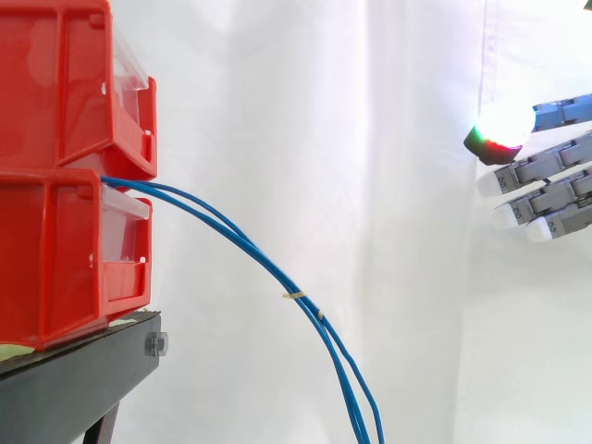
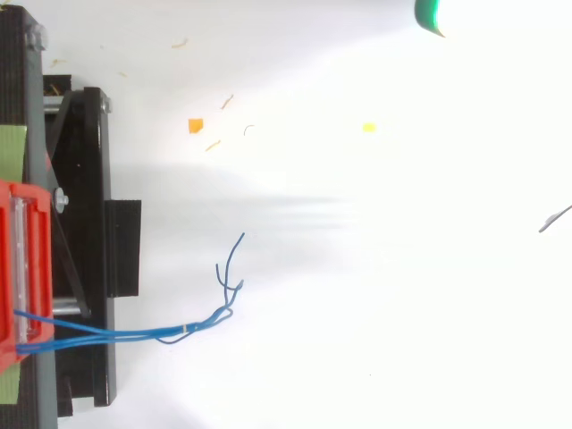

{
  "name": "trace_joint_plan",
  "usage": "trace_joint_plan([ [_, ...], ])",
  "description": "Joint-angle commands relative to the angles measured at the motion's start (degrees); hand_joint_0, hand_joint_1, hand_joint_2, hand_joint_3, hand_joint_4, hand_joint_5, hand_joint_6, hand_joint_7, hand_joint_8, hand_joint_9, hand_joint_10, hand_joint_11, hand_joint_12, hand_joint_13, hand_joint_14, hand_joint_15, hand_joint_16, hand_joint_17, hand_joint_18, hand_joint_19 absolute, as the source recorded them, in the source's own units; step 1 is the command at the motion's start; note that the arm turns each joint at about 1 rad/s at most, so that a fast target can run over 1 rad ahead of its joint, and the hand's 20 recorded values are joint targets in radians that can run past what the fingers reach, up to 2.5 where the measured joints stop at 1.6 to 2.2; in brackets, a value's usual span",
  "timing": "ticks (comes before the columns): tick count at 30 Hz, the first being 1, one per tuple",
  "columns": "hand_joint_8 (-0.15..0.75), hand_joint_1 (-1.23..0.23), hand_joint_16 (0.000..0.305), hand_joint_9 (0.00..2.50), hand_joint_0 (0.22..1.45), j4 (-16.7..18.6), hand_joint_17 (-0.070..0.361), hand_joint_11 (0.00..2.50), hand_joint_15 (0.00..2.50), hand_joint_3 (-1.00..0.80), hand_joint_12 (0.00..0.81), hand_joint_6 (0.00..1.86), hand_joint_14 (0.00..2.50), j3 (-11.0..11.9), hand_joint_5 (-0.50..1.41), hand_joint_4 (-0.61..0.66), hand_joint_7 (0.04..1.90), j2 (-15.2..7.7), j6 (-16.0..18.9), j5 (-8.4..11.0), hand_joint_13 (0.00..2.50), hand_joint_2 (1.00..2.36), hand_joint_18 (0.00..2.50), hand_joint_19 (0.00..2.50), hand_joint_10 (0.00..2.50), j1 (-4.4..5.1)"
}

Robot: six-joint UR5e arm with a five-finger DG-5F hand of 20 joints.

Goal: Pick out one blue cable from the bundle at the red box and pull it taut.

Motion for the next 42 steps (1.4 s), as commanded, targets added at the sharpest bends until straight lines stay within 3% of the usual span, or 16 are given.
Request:
trace_joint_plan([
  [1, 0.144, -0.50, 0.070, 0.00, 0.42, 0.00, 0.157, 0.04, 0.15, -0.50, 0.320, 0.50, 0.00, 0.00, -0.30, -0.02, 0.62, 0.01, -0.04, 0.00, 0.00, 1.00, 0.00, 0.11, 0.00, 0.01],
  [28, 0.144, -0.50, 0.070, 0.00, 0.42, 0.09, 0.157, 0.04, 0.15, -0.50, 0.320, 0.50, 0.00, 0.00, -0.30, -0.02, 0.62, 0.01, 0.23, -0.09, 0.00, 1.00, 0.00, 0.11, 0.00, 0.27],
  [38, 0.144, -0.50, 0.070, 0.00, 0.42, 1.85, 0.157, 0.04, 0.15, -0.50, 0.320, 0.50, 0.00, -0.08, -0.30, -0.02, 0.62, -0.07, 2.34, -0.18, 0.00, 1.00, 0.00, 0.11, 0.00, 1.15],
  [42, 0.144, -0.50, 0.070, 0.00, 0.42, 3.34, 0.157, 0.04, 0.15, -0.50, 0.320, 0.50, 0.00, 0.00, -0.30, -0.02, 0.62, -0.07, 2.78, 0.09, 0.00, 1.00, 0.00, 0.11, 0.00, 2.12],
])
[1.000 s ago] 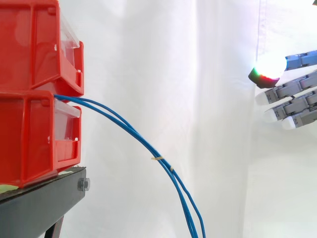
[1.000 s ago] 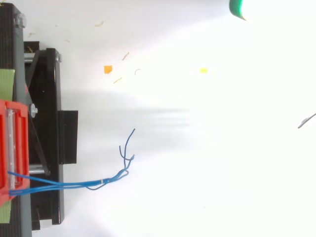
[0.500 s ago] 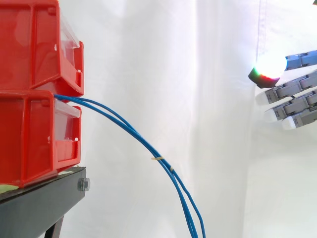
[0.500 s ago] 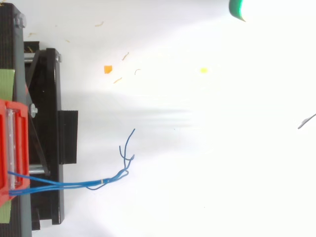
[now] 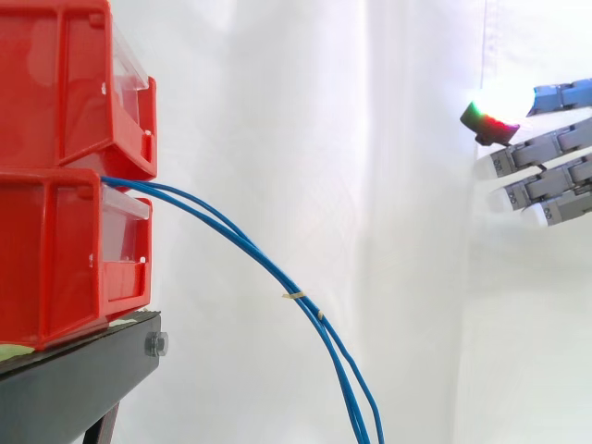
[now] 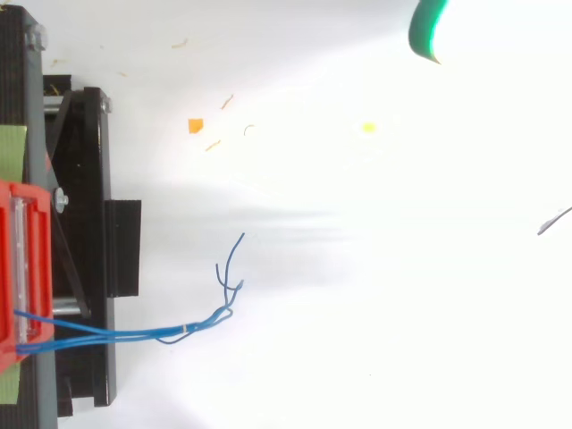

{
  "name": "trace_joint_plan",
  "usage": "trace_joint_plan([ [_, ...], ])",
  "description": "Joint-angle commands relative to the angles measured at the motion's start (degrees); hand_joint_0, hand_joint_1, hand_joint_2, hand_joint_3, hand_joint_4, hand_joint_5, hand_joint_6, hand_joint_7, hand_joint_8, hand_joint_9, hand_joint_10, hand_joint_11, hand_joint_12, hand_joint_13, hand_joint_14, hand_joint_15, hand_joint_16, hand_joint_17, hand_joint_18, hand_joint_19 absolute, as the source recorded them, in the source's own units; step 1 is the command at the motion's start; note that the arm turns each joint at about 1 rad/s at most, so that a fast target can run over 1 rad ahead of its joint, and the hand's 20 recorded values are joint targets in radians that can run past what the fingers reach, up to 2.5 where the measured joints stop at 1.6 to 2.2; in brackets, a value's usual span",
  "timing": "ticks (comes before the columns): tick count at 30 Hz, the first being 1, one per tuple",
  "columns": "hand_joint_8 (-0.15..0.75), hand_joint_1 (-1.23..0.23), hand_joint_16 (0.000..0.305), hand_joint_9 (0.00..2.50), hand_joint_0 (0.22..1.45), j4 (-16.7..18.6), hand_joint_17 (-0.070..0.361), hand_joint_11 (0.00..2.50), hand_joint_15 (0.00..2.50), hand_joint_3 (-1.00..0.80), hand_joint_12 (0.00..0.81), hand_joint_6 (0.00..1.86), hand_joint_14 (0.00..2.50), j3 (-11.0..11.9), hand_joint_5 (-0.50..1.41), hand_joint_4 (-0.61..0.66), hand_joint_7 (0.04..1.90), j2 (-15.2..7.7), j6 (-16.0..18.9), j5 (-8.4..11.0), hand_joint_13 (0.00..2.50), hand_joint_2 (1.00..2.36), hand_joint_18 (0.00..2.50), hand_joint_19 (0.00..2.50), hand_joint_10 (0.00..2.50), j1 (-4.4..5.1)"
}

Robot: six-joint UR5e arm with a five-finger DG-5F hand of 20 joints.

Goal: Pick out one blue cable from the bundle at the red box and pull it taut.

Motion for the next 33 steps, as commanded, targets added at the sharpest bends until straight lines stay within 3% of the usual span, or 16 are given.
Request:
trace_joint_plan([
  [1, 0.144, -0.50, 0.070, 0.00, 0.42, 1.37, 0.157, 0.04, 0.15, -0.50, 0.320, 0.50, 0.00, 0.01, -0.30, -0.02, 0.62, -0.01, 0.25, 0.20, 0.00, 1.00, 0.00, 0.11, 0.00, 0.73],
  [4, 0.144, -0.50, 0.070, 0.00, 0.42, 1.81, 0.157, 0.04, 0.15, -0.50, 0.320, 0.50, 0.00, 0.01, -0.30, -0.02, 0.62, -0.36, -0.36, 0.64, 0.00, 1.00, 0.00, 0.11, 0.00, 1.79],
  [9, 0.144, -0.50, 0.070, 0.00, 0.42, 1.81, 0.157, 0.04, 0.15, -0.50, 0.320, 0.50, 0.00, 0.01, -0.30, -0.02, 0.62, -2.03, -0.80, 1.16, 0.00, 1.00, 0.00, 0.11, 0.00, 2.58],
  [17, 0.144, -0.50, 0.070, 0.00, 0.42, 2.95, 0.157, 0.04, 0.15, -0.50, 0.320, 0.50, 0.00, 0.01, -0.30, -0.02, 0.62, -1.95, -0.89, 1.95, 0.00, 1.00, 0.00, 0.11, 0.00, 3.28],
  [25, 0.144, -0.50, 0.070, 0.00, 0.42, 2.77, 0.157, 0.04, 0.15, -0.50, 0.320, 0.50, 0.00, 0.01, -0.30, -0.02, 0.62, -2.03, -2.83, 3.01, 0.00, 1.00, 0.00, 0.11, 0.00, 4.69],
  [33, 0.144, -0.50, 0.070, 0.00, 0.42, 4.62, 0.157, 0.04, 0.15, -0.50, 0.320, 0.50, 0.00, 0.01, -0.30, -0.02, 0.62, -4.85, -3.09, 3.01, 0.00, 1.00, 0.00, 0.11, 0.00, 5.39],
])
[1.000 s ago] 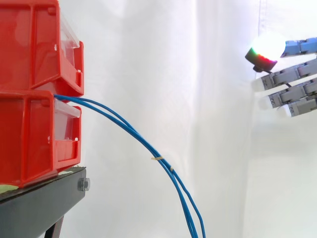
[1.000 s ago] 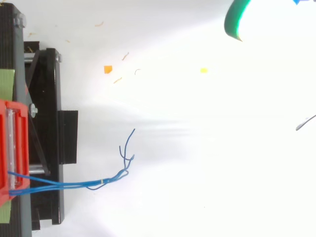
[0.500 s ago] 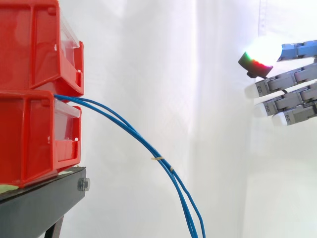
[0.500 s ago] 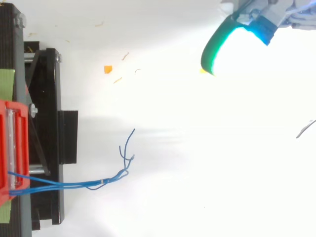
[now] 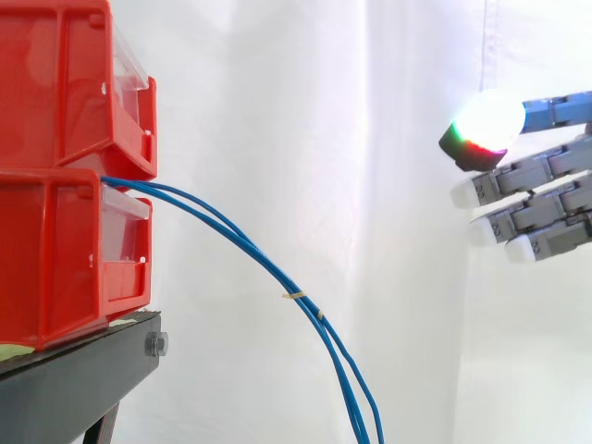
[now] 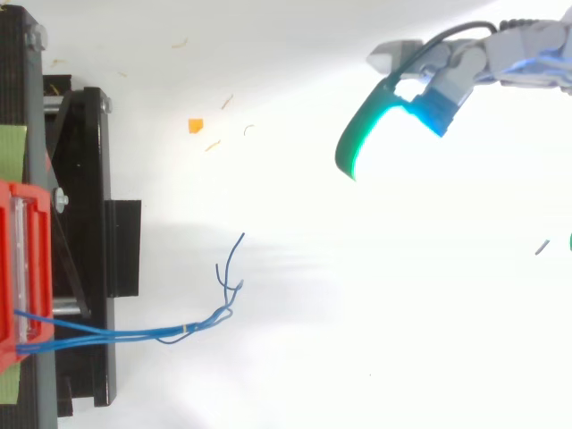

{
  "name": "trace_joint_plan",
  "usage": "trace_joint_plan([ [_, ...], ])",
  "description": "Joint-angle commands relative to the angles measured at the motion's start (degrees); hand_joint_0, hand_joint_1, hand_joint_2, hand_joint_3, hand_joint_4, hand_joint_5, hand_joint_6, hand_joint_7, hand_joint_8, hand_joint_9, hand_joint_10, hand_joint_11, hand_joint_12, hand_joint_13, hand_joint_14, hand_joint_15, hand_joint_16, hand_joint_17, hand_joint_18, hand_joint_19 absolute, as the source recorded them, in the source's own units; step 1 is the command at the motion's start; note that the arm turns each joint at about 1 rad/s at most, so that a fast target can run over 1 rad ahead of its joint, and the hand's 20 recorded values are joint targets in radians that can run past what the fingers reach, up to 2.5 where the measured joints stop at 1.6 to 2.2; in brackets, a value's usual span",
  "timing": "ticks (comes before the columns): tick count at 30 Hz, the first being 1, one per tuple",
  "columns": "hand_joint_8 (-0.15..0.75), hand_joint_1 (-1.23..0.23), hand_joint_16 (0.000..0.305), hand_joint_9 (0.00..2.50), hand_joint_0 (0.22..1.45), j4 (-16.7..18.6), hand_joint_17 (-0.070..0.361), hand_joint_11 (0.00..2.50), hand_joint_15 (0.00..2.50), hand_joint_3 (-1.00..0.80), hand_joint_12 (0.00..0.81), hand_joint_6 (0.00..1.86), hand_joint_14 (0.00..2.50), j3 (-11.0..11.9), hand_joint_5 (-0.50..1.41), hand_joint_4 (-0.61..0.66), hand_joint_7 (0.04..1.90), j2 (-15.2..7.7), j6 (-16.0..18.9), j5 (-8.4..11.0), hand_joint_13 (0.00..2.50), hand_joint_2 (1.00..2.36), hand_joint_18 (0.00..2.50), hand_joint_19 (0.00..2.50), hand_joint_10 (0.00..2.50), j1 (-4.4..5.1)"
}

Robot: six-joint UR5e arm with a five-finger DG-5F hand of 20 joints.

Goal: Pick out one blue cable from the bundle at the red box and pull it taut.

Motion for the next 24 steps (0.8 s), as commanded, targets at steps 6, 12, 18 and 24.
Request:
trace_joint_plan([
  [6, 0.144, -0.50, 0.070, 0.00, 0.42, 2.89, 0.157, 0.04, 0.15, -0.50, 0.320, 0.50, 0.00, 0.00, -0.30, -0.02, 0.62, -2.82, 0.08, 1.03, 0.00, 1.00, 0.00, 0.11, 0.00, 0.82],
  [12, 0.144, -0.50, 0.070, 0.00, 0.42, 3.50, 0.157, 0.04, 0.15, -0.50, 0.320, 0.50, 0.00, 0.00, -0.30, -0.02, 0.62, -2.82, -0.01, 2.53, 0.00, 1.00, 0.00, 0.11, 0.00, 0.91],
  [18, 0.144, -0.50, 0.070, 0.00, 0.42, 3.50, 0.157, 0.04, 0.15, -0.50, 0.320, 0.50, 0.00, 0.00, -0.30, -0.02, 0.62, -2.91, -0.10, 4.73, 0.00, 1.00, 0.00, 0.11, 0.00, 1.00],
  [24, 0.144, -0.50, 0.070, 0.00, 0.42, 4.12, 0.157, 0.04, 0.15, -0.50, 0.320, 0.50, 0.00, 0.00, -0.30, -0.02, 0.62, -4.66, -0.18, 5.61, 0.00, 1.00, 0.00, 0.11, 0.00, 1.44],
])
